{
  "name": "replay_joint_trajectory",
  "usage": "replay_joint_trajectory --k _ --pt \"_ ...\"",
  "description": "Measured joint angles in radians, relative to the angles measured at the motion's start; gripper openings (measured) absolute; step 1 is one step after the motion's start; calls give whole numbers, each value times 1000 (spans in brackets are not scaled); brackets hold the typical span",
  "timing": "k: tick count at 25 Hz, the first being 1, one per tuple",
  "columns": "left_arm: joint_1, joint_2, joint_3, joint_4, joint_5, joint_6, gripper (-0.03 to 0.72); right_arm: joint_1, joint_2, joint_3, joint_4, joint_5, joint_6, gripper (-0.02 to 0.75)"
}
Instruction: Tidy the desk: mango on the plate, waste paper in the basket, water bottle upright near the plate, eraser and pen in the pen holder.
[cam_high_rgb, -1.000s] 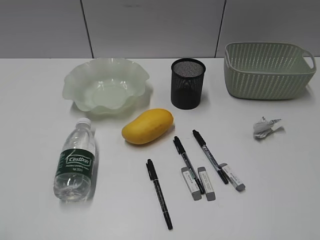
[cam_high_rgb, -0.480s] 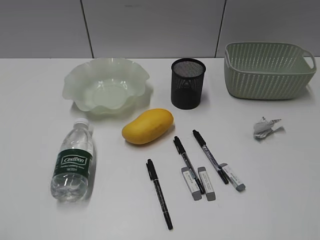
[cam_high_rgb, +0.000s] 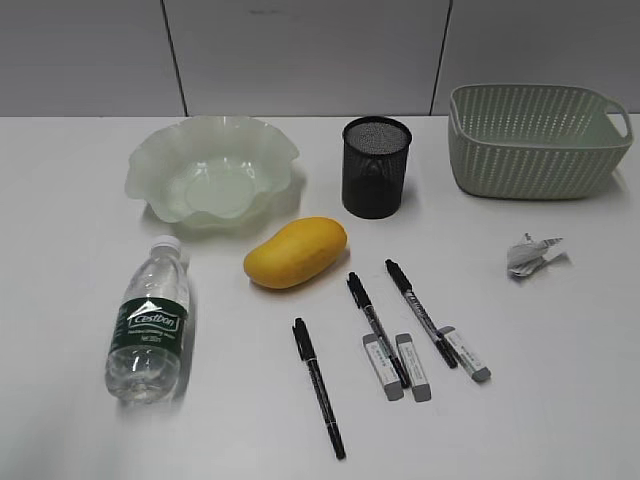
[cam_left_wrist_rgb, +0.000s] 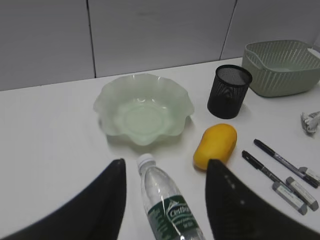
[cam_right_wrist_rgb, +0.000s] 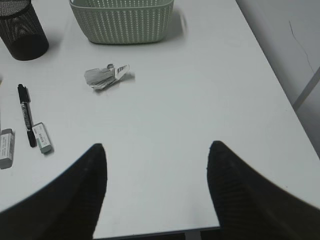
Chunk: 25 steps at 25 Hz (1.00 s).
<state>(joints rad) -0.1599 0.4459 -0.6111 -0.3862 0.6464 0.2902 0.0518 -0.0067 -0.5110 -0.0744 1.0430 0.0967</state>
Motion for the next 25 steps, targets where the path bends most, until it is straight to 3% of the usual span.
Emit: replay_joint_trajectory --k 5,7,9,12,15,18,25 --pt "-30 440 -94 -196 -64 319 358 0 0 0 0 0 0 500" --pt "-95 613 -156 -250 -65 436 362 0 0 0 0 0 0 500" --pt "-207 755 -223 -255 -82 495 396 0 0 0 1 0 0 500" --pt "-372 951 -321 -162 -144 518 515 0 0 0 1 0 0 500" --pt "-480 1111 -393 -62 -214 506 620 0 0 0 1 0 0 500" --pt "-513 1216 -441 -28 -272 492 645 0 0 0 1 0 0 500" --pt "-517 1349 -456 22 -448 483 650 0 0 0 11 0 0 500"
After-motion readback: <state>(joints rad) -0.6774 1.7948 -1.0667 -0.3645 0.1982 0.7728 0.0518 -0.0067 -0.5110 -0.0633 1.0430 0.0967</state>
